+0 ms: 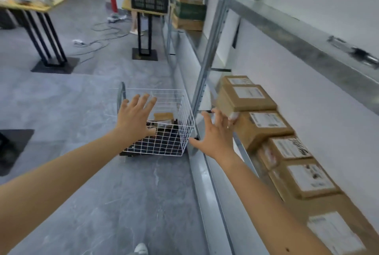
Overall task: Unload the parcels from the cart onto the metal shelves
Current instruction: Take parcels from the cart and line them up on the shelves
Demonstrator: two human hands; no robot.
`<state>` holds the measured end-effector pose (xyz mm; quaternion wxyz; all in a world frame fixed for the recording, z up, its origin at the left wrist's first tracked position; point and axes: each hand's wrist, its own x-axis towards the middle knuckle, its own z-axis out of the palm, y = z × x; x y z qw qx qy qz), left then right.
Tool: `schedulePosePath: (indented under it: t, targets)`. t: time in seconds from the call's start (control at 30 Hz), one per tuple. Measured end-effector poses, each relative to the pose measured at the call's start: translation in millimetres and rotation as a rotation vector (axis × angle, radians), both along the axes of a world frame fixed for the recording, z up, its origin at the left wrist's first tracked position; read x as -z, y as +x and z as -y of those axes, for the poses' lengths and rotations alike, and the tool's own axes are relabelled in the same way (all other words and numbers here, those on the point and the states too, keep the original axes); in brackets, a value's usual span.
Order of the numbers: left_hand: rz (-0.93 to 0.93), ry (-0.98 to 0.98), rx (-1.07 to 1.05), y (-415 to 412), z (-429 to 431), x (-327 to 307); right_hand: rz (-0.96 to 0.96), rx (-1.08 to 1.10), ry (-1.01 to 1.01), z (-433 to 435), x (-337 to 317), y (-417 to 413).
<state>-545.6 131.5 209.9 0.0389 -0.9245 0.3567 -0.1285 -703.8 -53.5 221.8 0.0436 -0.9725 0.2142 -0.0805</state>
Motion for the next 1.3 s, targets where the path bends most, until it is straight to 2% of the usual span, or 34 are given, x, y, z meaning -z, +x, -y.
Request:
schedulePosePath:
  t: [0.23, 0.6, 0.73, 0.8, 0.97, 1.07, 1.3]
  targets:
    - [-0.039, 0.047, -0.034, 95, -7, 8, -0.095, -0.009, 0.050, 15, 13, 117]
    - [-0.147, 0.063, -0.106, 198, 7, 47, -0.172, -0.062, 0.220, 45, 54, 228]
    - [-0.180, 0.024, -0.100, 240, 33, 62, -0.224, -0.042, 0.355, 76, 77, 280]
    - [-0.209, 0.014, -0.104, 265, 52, 76, -0.248, -0.055, 0.360, 93, 88, 314]
    - [-0.383, 0.028, -0.161, 339, 112, 117, -0.304, -0.098, 0.381, 143, 120, 411]
    - [-0.483, 0.048, -0.215, 384, 149, 139, -0.329, -0.061, 0.476, 178, 145, 461]
    - [-0.578, 0.096, -0.309, 448, 196, 202, -0.394, 0.035, 0.519, 239, 209, 525]
